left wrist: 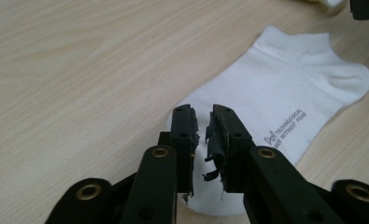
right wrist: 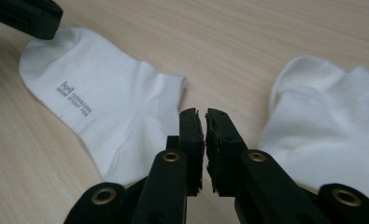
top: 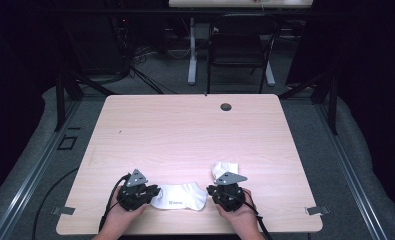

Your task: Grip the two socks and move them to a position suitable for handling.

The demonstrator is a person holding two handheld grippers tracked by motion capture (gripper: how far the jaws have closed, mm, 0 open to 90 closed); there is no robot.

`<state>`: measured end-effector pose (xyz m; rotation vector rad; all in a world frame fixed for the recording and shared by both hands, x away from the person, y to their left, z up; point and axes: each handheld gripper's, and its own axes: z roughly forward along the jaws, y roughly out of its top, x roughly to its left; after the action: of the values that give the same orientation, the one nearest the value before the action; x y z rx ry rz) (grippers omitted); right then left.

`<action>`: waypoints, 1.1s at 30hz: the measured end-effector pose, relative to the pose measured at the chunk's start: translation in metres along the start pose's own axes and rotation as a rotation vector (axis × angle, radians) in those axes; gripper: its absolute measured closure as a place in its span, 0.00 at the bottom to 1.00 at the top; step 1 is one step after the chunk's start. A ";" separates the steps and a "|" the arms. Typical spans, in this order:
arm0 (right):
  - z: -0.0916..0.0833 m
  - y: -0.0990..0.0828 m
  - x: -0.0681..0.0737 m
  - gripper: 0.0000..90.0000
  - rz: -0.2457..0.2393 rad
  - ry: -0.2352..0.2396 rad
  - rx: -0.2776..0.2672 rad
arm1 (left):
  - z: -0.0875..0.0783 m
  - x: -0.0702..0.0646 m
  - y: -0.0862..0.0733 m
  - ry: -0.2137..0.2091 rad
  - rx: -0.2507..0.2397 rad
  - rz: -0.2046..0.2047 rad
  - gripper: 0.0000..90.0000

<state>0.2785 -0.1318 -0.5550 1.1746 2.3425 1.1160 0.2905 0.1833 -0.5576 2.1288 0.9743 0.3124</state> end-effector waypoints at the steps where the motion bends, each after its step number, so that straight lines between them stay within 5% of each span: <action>1: -0.003 0.001 -0.003 0.93 0.006 -0.015 -0.011 | -0.001 0.001 0.000 0.003 -0.008 0.000 0.83; 4: -0.012 0.001 -0.017 0.89 0.022 -0.098 -0.046 | -0.003 0.004 0.002 0.007 -0.026 -0.010 0.78; 8: -0.013 0.003 -0.030 0.83 0.065 -0.136 -0.063 | -0.002 0.006 0.002 0.009 -0.032 -0.020 0.76; 17: 0.007 0.015 -0.034 0.70 0.084 -0.120 -0.038 | 0.002 0.003 0.003 0.000 -0.028 -0.011 0.73; 20: 0.021 0.016 -0.034 0.63 0.081 -0.118 0.018 | 0.002 0.003 0.003 0.003 -0.026 -0.005 0.73; 25: 0.028 0.014 -0.032 0.78 0.053 -0.157 0.062 | 0.002 0.004 0.002 0.004 -0.029 -0.017 0.73; 27: 0.026 0.014 -0.034 0.95 0.047 -0.164 0.066 | 0.003 0.004 0.002 0.007 -0.028 -0.016 0.73; 33: 0.028 0.018 -0.036 0.99 0.047 -0.163 0.058 | 0.004 0.004 0.002 0.007 -0.030 -0.018 0.73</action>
<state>0.3264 -0.1392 -0.5626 1.2950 2.2479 0.9351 0.2965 0.1833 -0.5589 2.0924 0.9862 0.3237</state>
